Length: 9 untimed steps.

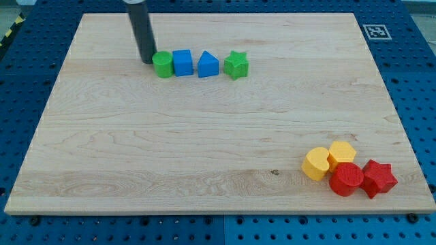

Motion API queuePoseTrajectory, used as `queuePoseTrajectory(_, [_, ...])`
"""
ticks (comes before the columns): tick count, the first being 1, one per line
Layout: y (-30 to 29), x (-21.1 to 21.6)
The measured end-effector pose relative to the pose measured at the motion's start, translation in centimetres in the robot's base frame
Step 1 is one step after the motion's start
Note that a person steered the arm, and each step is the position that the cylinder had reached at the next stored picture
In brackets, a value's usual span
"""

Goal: Place the green star into the hexagon

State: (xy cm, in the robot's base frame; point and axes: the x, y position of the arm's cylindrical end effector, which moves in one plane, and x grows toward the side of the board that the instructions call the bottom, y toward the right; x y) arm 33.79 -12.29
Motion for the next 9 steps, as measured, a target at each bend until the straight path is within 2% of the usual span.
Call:
queuePoseTrajectory(1, [4.4, 2.6])
queuePoseTrajectory(2, [8.5, 3.0])
queuePoseTrajectory(4, [11.1, 2.3])
queuePoseTrajectory(6, [17.6, 1.9])
queuePoseTrajectory(7, [20.3, 0.6])
queuePoseTrajectory(9, [21.1, -5.6])
